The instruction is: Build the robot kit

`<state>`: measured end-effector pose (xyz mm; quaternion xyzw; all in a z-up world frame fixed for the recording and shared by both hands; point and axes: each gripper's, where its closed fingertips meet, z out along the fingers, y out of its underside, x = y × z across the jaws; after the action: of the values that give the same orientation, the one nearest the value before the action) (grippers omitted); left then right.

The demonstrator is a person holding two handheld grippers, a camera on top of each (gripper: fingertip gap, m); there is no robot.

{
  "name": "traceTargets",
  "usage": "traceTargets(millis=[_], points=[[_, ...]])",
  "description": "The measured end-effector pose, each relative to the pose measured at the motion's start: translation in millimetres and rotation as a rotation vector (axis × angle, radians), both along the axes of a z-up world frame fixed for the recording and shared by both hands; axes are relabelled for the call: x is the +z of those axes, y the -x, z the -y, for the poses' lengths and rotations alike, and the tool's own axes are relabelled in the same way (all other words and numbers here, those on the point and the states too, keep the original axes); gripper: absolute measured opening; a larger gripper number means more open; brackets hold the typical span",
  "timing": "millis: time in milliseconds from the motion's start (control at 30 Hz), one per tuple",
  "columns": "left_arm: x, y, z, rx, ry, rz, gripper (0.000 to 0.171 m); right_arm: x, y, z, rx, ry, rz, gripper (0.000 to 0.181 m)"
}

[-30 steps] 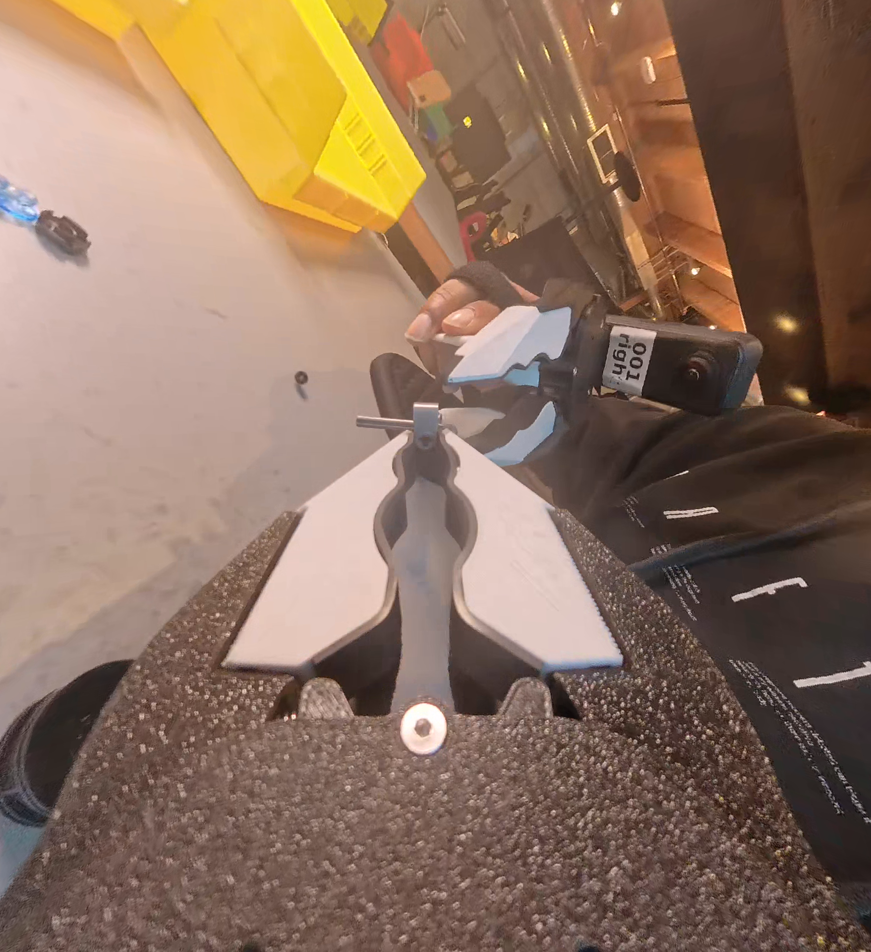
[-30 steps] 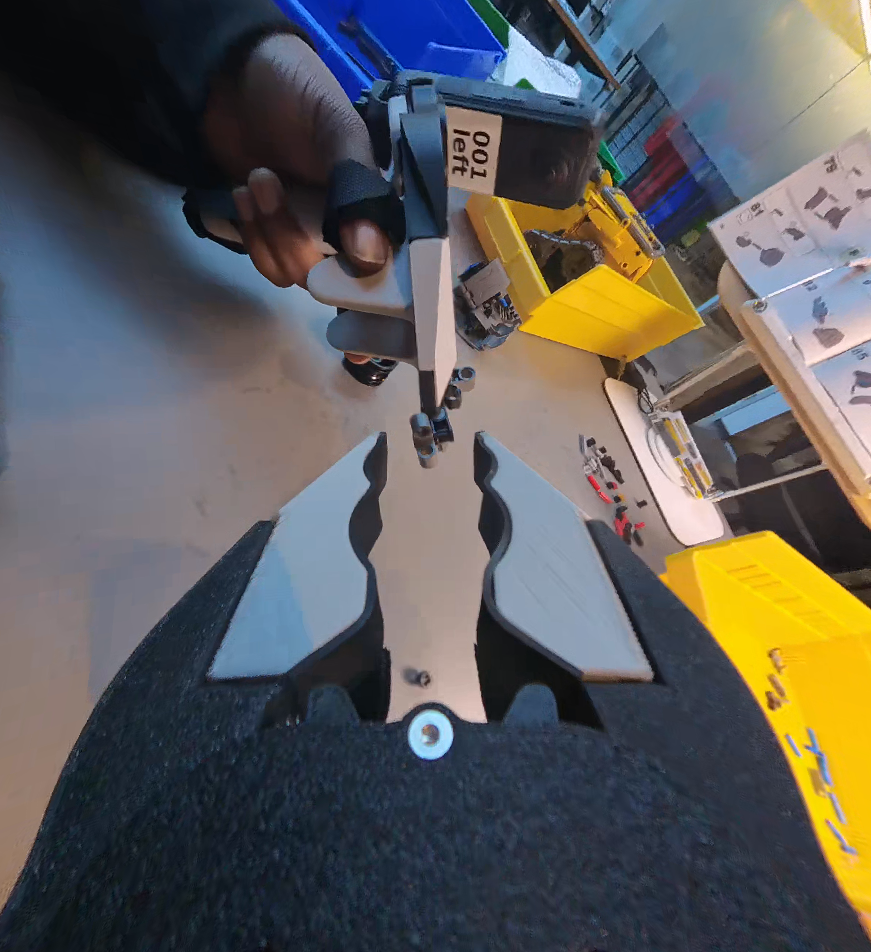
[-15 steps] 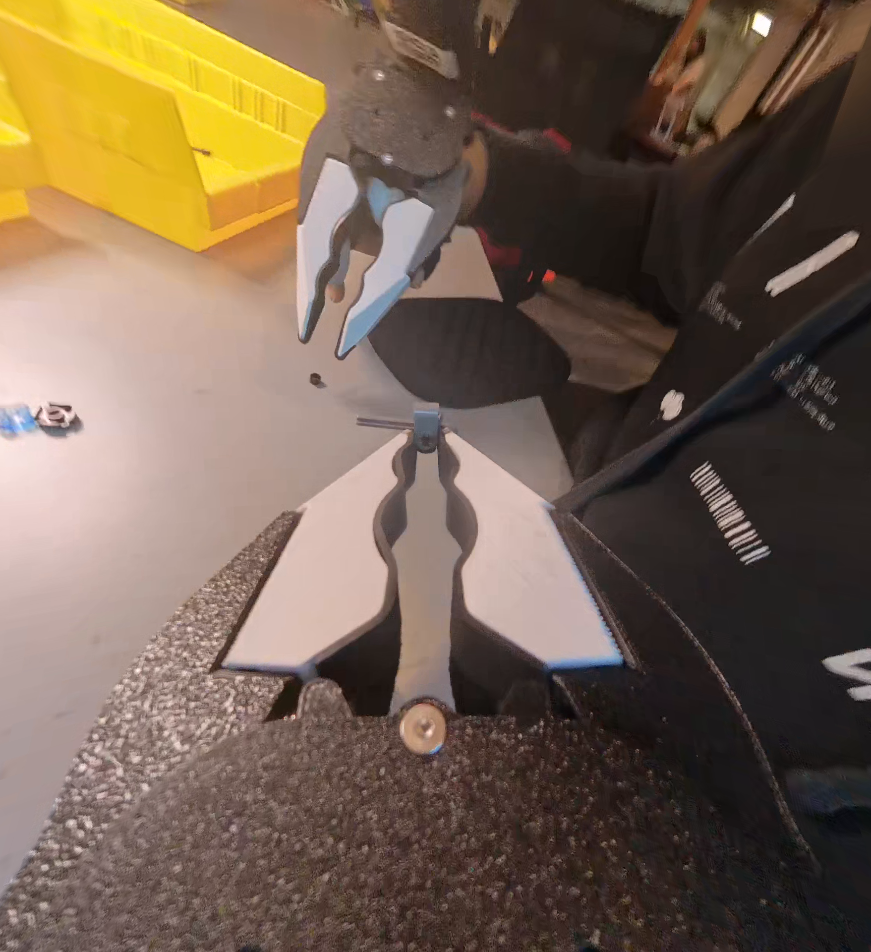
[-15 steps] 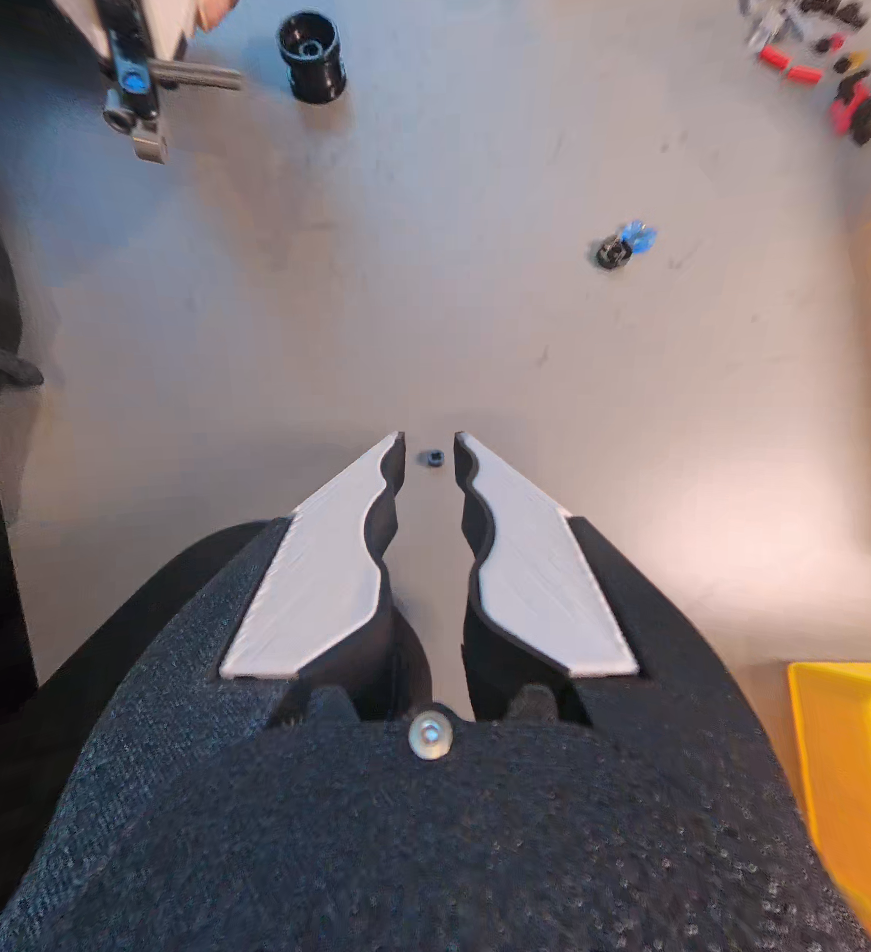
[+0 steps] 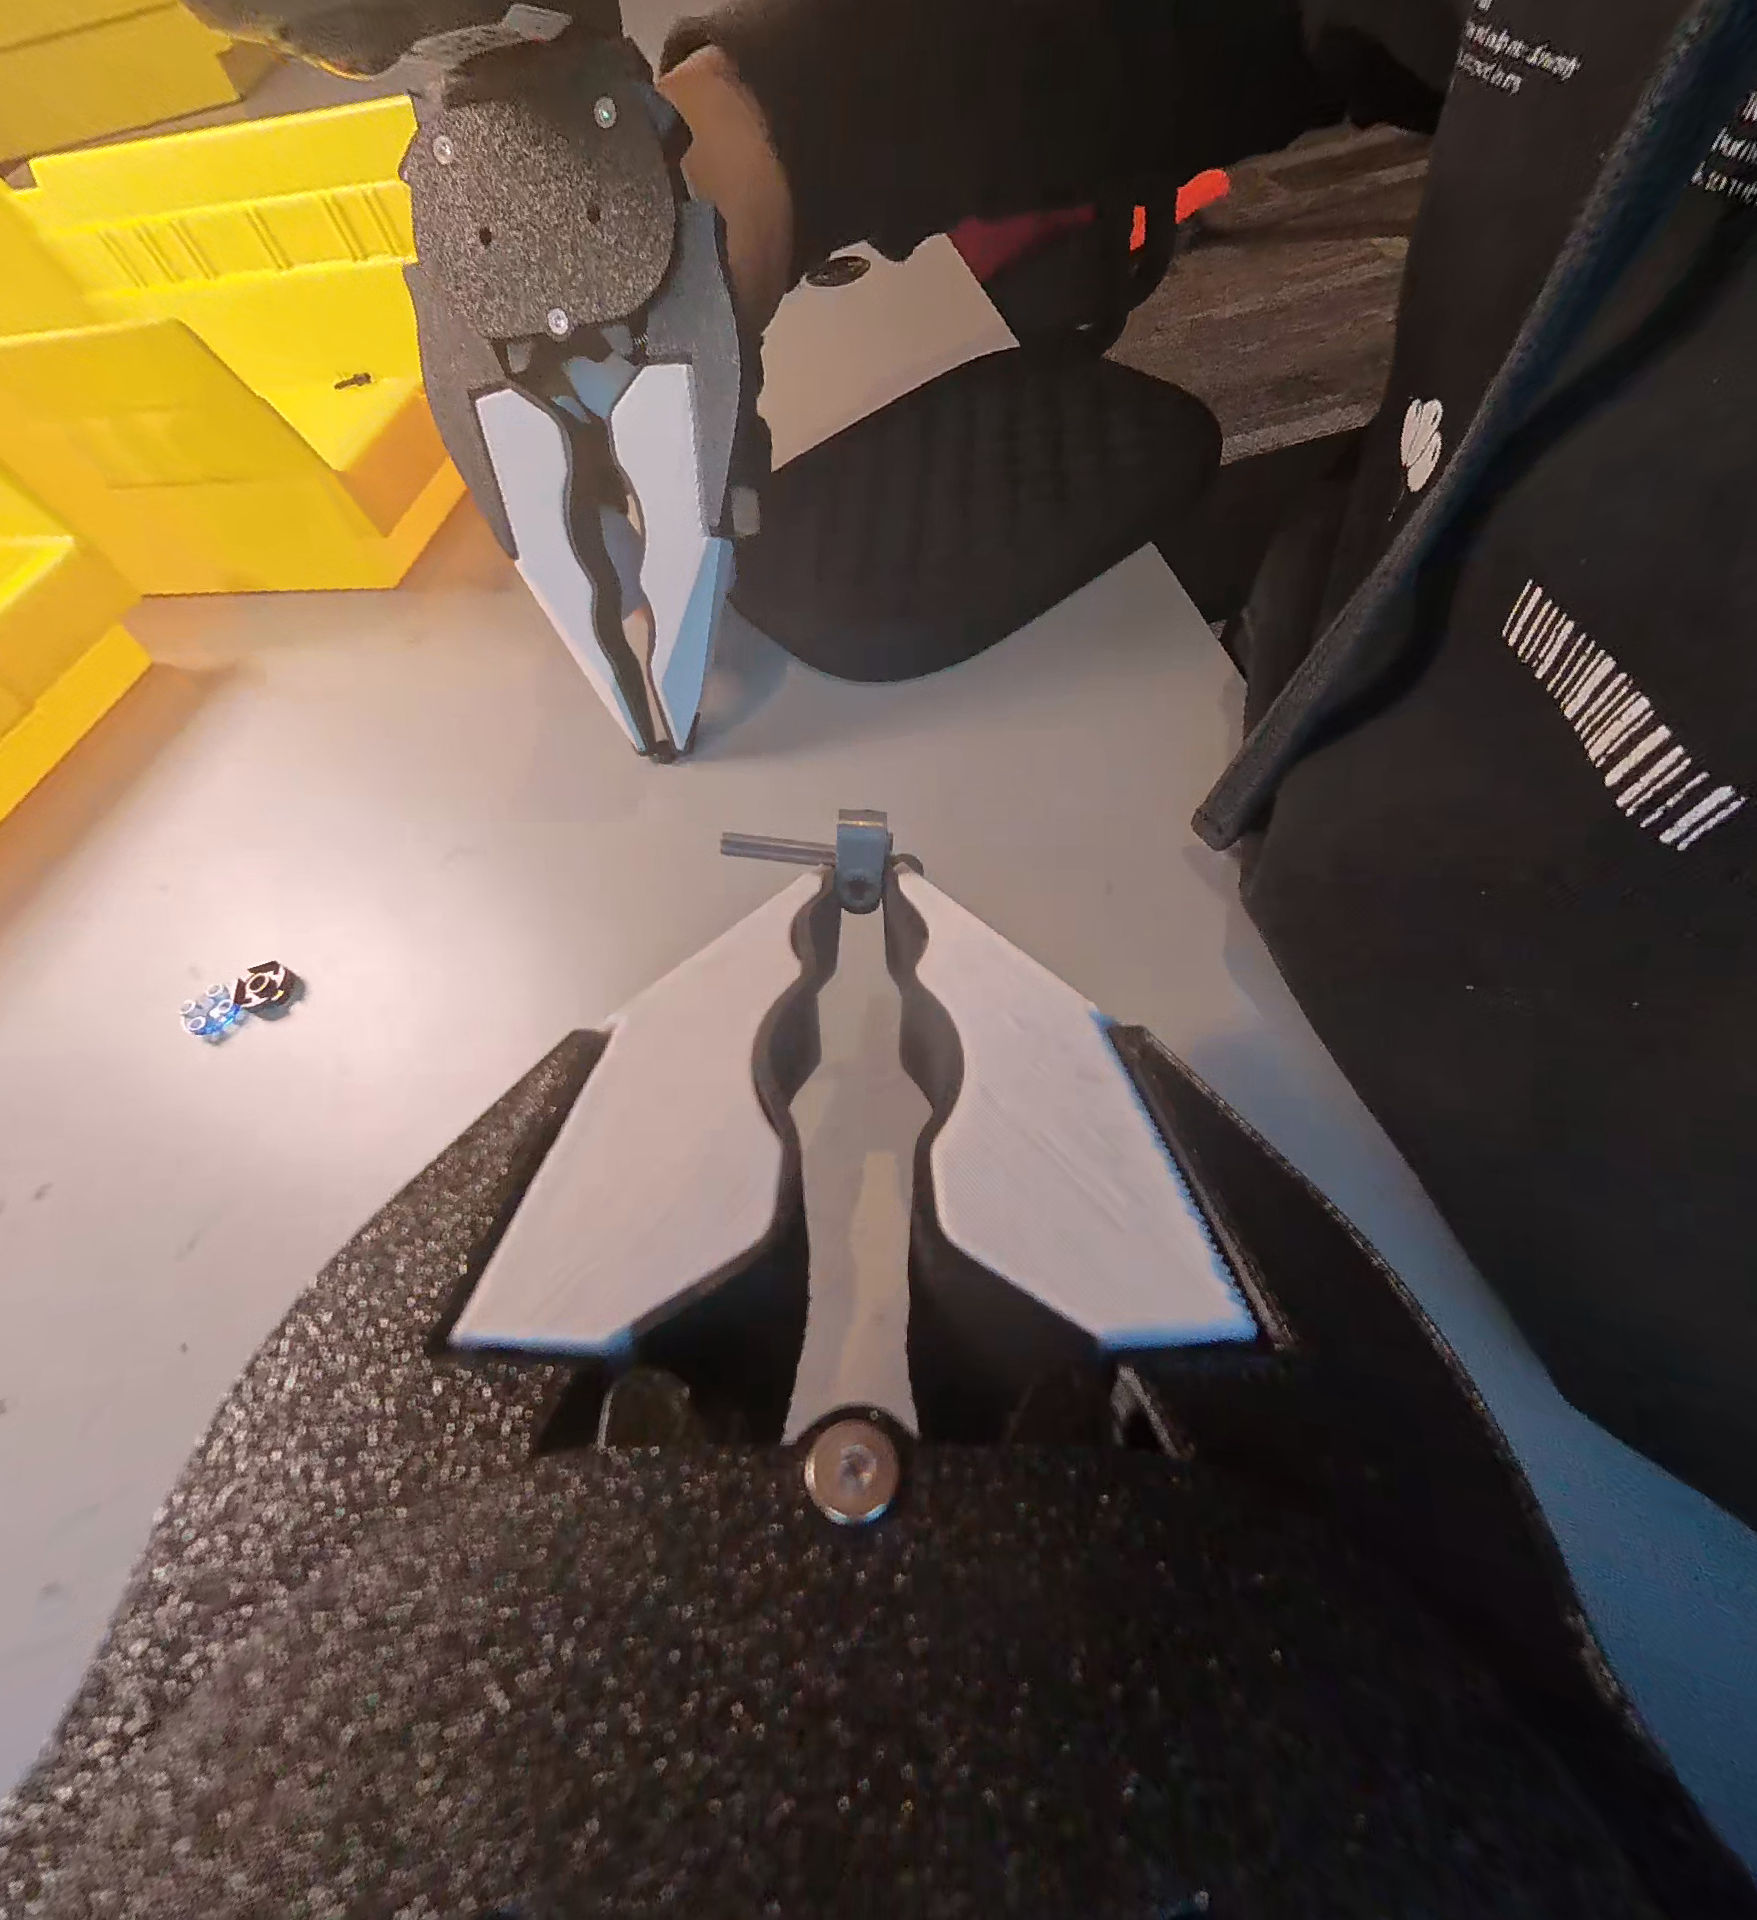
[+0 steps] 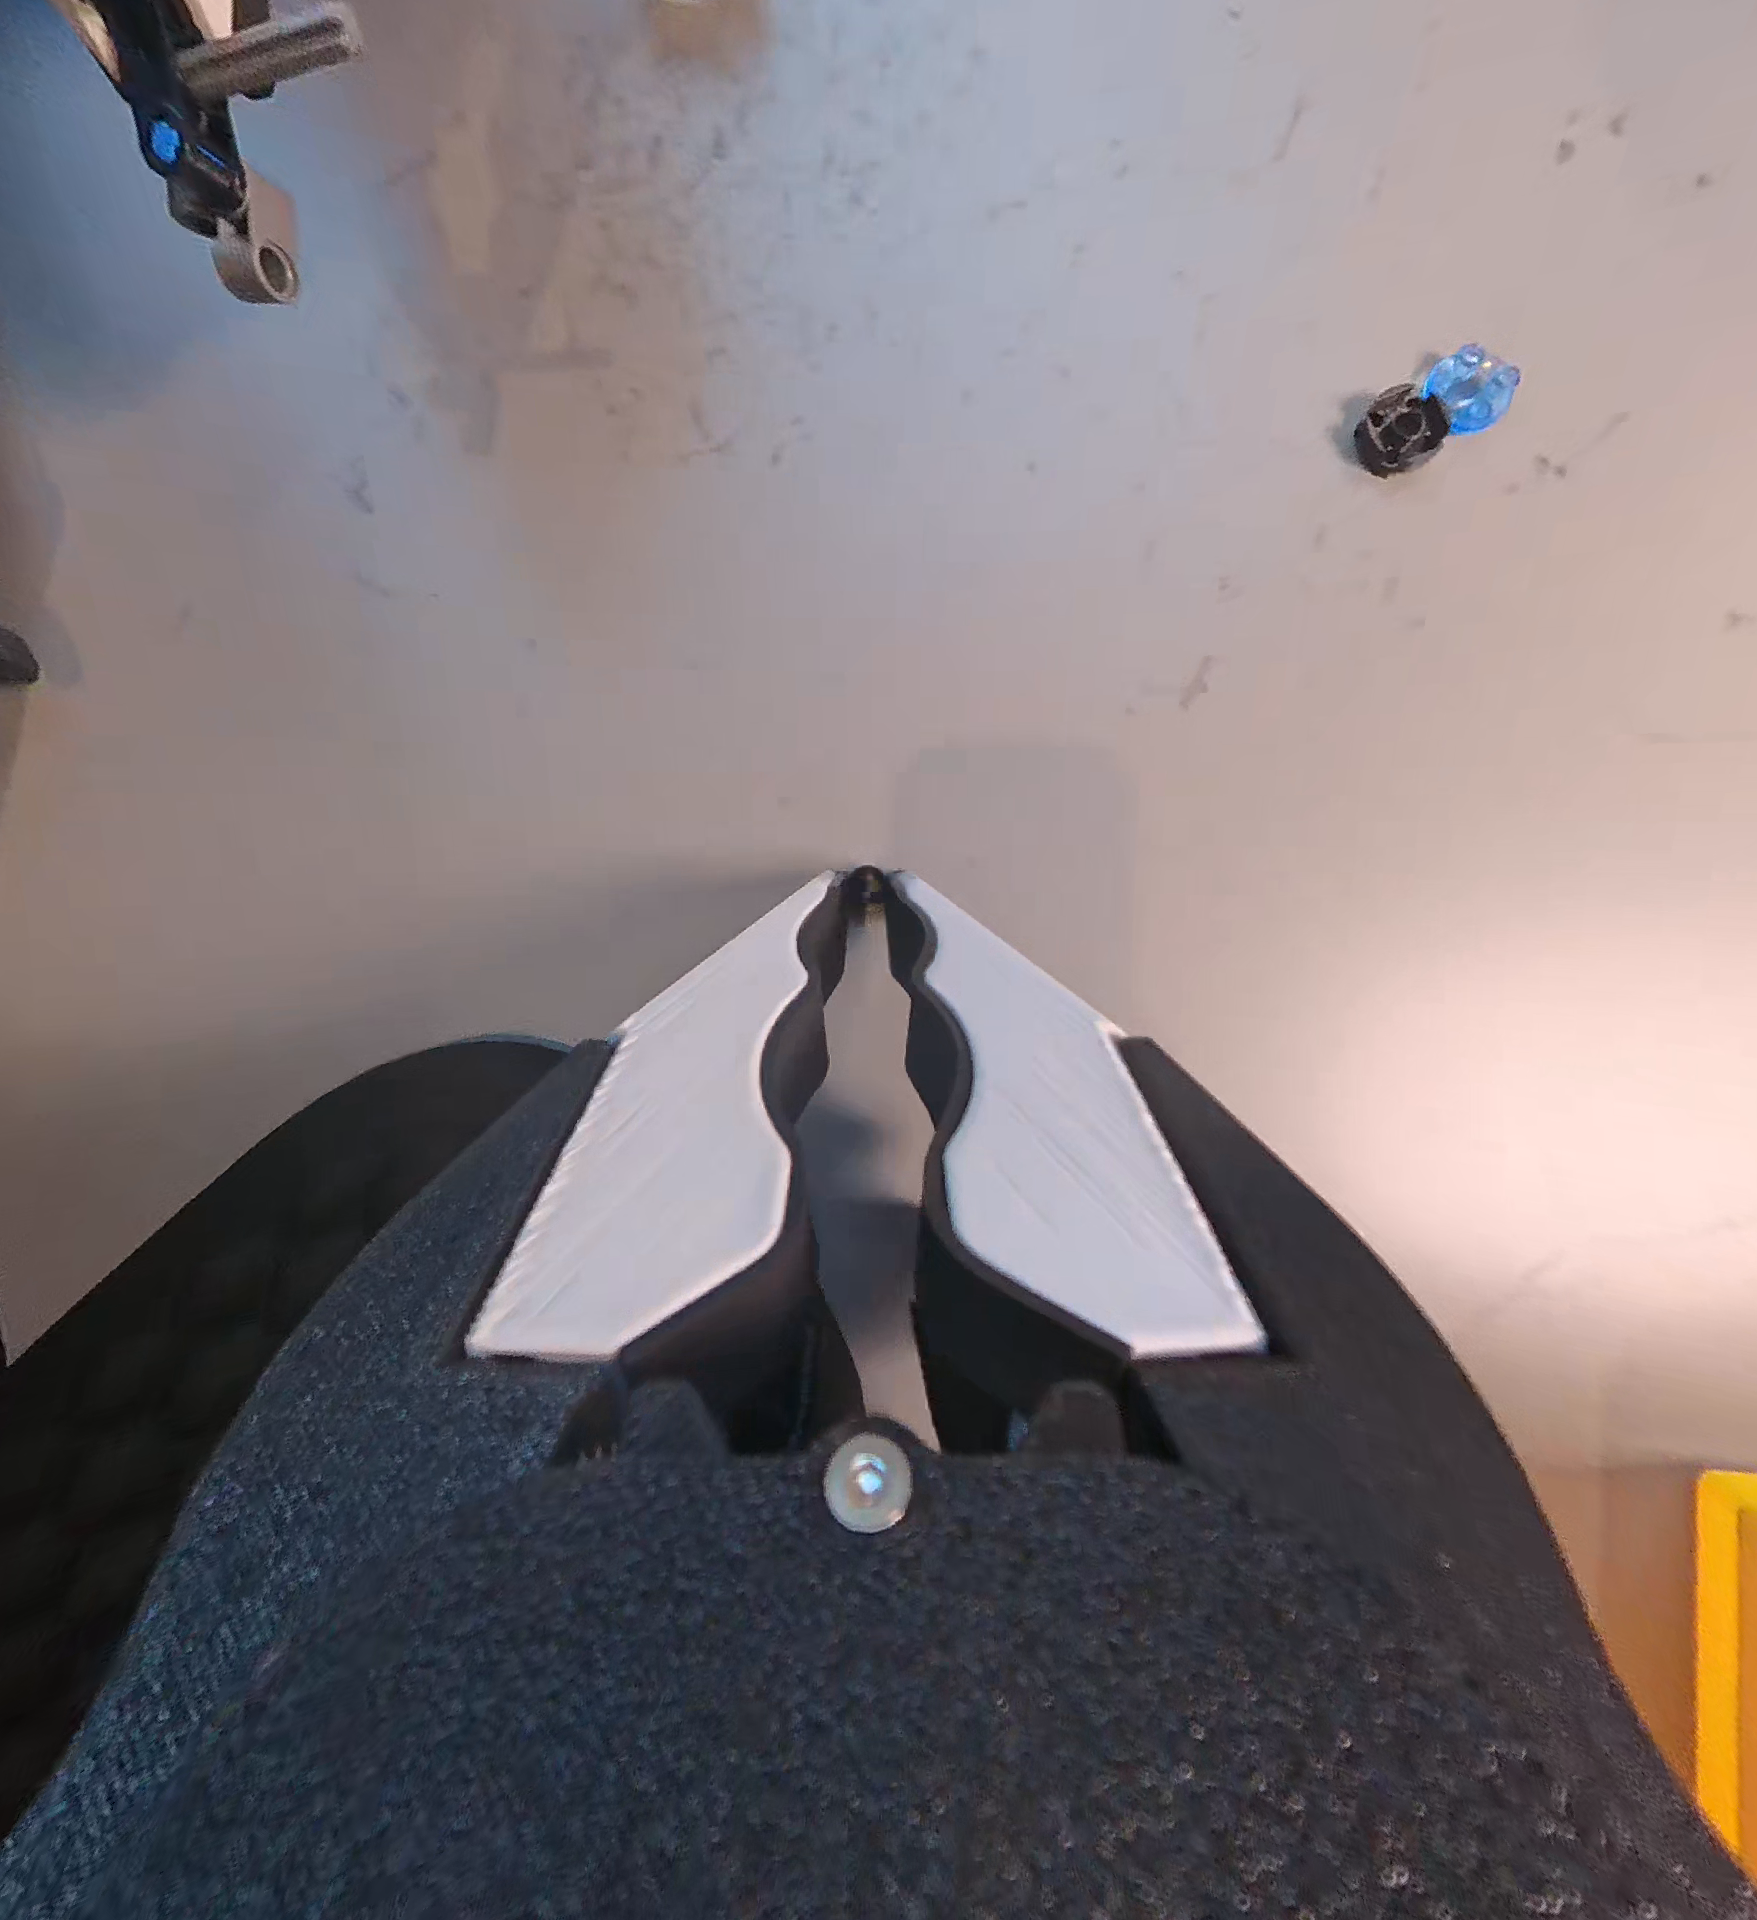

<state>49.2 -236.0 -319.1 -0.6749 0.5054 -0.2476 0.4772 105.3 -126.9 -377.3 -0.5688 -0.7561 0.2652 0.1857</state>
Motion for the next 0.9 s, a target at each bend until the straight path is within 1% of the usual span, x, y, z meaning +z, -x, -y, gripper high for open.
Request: traceTargets(millis=[100, 233, 300, 367, 400, 467, 567, 667, 767, 867, 900], points=[[3.7, -0.4, 0.0, 0.001, 0.026, 0.039, 0.007, 0.9, 8.7, 8.1, 0.039, 0.013, -0.007, 0.007], [13.5, -1.7, -2.0, 0.016, 0.088, 0.13, 0.007, 6.8, 36.6, 36.3, 0.147, 0.041, -0.051, 0.007], [19.2, -0.5, -4.0, 0.034, 0.136, 0.192, 0.007, 6.8, 51.1, 48.2, 0.193, 0.028, -0.064, 0.007], [22.9, 2.5, -7.1, 0.062, 0.197, 0.248, 0.007, 0.0, 58.5, 52.9, 0.231, -0.015, -0.051, 0.01], [23.7, 4.5, -9.0, 0.078, 0.234, 0.275, 0.007, 4.0, 61.9, 54.5, 0.235, -0.005, -0.079, 0.016], [25.6, 8.6, -12.4, 0.11, 0.313, 0.336, 0.007, 9.9, 61.7, 52.8, 0.229, 0.013, -0.107, 0.021], [29.7, 14.2, -20.3, 0.162, 0.456, 0.452, 0.007, 33.0, 59.8, 51.0, 0.214, 0.006, -0.24, 0.027], [37.2, 13.7, -30.0, 0.184, 0.673, 0.636, 0.007, 61.7, 55.9, 56.4, 0.227, -0.097, -0.395, 0.027], [39.6, 5.7, -37.6, 0.161, 0.882, 0.79, 0.007, 86.6, 57.6, 62.6, 0.201, -0.22, -0.519, 0.029], [34.7, -7.2, -39.5, 0.13, 1.004, 0.828, 0.008, 93.0, 58.3, 60.8, 0.186, -0.345, -0.536, 0.032], [35.2, -9.9, -40.3, 0.121, 1.03, 0.842, 0.007, 92.3, 58.0, 61.8, 0.195, -0.367, -0.532, 0.03]])
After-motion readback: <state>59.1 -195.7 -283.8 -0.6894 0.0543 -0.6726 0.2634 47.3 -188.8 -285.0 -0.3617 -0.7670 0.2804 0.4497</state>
